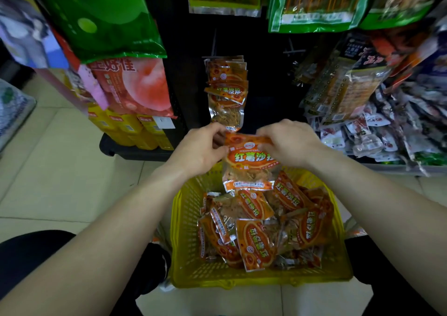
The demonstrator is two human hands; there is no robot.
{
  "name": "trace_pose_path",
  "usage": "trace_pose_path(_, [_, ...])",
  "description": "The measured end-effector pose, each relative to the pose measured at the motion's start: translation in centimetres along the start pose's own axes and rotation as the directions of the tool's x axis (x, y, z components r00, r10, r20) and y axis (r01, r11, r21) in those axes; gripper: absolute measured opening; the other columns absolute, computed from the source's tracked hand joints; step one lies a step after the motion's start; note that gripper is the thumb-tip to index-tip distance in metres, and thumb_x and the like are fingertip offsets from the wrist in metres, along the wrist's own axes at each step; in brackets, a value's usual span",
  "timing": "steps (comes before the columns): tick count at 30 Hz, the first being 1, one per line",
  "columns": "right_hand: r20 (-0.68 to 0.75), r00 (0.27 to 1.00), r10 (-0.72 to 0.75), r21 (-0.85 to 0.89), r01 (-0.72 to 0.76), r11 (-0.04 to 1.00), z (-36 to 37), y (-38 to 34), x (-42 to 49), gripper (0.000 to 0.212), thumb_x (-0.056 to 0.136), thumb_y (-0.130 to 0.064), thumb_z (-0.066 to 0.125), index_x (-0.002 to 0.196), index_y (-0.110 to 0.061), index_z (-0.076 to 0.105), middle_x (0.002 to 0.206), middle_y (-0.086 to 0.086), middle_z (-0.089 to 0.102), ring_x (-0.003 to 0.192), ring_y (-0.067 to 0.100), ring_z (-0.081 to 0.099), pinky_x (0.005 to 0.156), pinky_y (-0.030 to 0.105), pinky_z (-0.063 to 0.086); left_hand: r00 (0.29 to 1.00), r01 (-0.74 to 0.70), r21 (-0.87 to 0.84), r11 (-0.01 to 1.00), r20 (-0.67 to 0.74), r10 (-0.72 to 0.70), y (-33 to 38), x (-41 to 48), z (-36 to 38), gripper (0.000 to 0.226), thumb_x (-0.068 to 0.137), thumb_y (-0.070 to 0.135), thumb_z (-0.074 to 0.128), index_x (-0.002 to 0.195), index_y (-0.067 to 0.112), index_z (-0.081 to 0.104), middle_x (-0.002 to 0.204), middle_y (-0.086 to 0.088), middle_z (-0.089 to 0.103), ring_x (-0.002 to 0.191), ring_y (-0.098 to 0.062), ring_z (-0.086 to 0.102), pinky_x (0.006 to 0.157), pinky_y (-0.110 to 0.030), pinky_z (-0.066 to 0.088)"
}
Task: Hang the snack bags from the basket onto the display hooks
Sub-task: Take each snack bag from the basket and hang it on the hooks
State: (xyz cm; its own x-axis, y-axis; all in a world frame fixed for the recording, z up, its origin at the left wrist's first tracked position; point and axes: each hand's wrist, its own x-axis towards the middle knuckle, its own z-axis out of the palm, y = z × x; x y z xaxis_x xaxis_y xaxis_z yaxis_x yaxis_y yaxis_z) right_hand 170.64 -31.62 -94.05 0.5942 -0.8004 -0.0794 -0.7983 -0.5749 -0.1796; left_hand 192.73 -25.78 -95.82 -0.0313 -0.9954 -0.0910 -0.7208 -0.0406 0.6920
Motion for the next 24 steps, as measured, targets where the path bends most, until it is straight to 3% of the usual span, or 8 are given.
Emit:
trace_pose_path(3, [-0.139,0.989,0.053,-0.066,-0.062,0.996,-1.8,1.0,0.5,0.018,0.095,-0.044,0.054,0.109,-0.036,0.062,0.102,0.005,0.069,0.100,0.035,0.064,0.070,0.039,0.046,0.996,0.065,-0.040,0.997,-0.057,-0.068,-1.0,0.0,-0.7,0.042,0.090,0.027,0.071,0.129,0.024,0.057,0.109,0.008,0.065,0.091,-0.010,0.066,0.084,-0.033,0.056])
trace_pose_path(8, [-0.225,0.973,0.061,-0.116,-0.089,0.989,-2.5,1.5,3.9,0.017,0.097,-0.038,0.054,0.109,-0.030,0.063,0.099,0.007,0.070,0.096,0.035,0.065,0.075,0.041,0.047,0.989,0.146,-0.062,0.987,-0.031,-0.148,-2.5,0.4,-0.4,0.040,0.091,0.029,0.069,0.130,0.024,0.058,0.114,0.005,0.065,0.087,-0.007,0.064,0.076,-0.026,0.053])
trace_pose_path(11, [-0.158,0.982,0.107,-0.144,-0.130,0.981,-0.9,1.4,7.0,0.026,0.099,-0.037,0.050,0.122,-0.032,0.061,0.110,0.005,0.069,0.102,0.032,0.063,0.085,0.041,0.044,0.978,0.209,-0.044,0.977,0.011,-0.209,-3.4,1.4,0.3,0.038,0.092,0.027,0.066,0.129,0.025,0.059,0.119,0.003,0.065,0.095,-0.014,0.063,0.074,-0.021,0.050])
trace_pose_path(16, [-0.054,0.985,0.166,-0.172,-0.173,0.970,4.3,1.4,12.3,0.032,0.099,-0.038,0.051,0.129,-0.032,0.057,0.119,0.002,0.066,0.107,0.026,0.062,0.087,0.038,0.047,0.959,0.267,0.039,0.963,0.088,-0.269,-5.2,4.8,3.1,0.040,0.093,0.026,0.064,0.132,0.022,0.057,0.126,-0.002,0.064,0.108,-0.021,0.063,0.090,-0.032,0.052])
trace_pose_path(19, [-0.012,0.990,0.143,-0.185,-0.143,0.972,7.5,1.5,15.6,0.025,0.098,-0.032,0.052,0.122,-0.031,0.060,0.115,0.001,0.066,0.105,0.024,0.063,0.091,0.038,0.046,0.941,0.315,0.023,0.949,0.123,-0.315,-6.6,8.1,5.5,0.037,0.093,0.028,0.064,0.129,0.025,0.057,0.125,-0.002,0.065,0.107,-0.021,0.063,0.094,-0.035,0.052])
trace_pose_path(22, [0.050,0.992,0.117,-0.156,-0.108,0.982,9.9,2.4,18.7,0.010,0.095,-0.029,0.054,0.100,-0.024,0.060,0.100,0.004,0.066,0.092,0.026,0.063,0.081,0.037,0.044,0.918,0.363,0.016,0.932,0.162,-0.361,-8.4,11.1,8.2,0.046,0.094,0.031,0.063,0.138,0.027,0.051,0.131,-0.003,0.062,0.117,-0.024,0.060,0.102,-0.034,0.046])
trace_pose_path(24, [0.075,0.992,0.097,-0.109,-0.088,0.990,11.2,3.0,20.7,0.016,0.095,-0.030,0.054,0.107,-0.023,0.063,0.100,0.006,0.066,0.089,0.027,0.062,0.076,0.036,0.046,0.906,0.392,-0.012,0.920,0.178,-0.384,-9.6,12.6,9.9,0.049,0.094,0.031,0.061,0.141,0.031,0.047,0.134,-0.004,0.059,0.116,-0.023,0.059,0.100,-0.034,0.046])
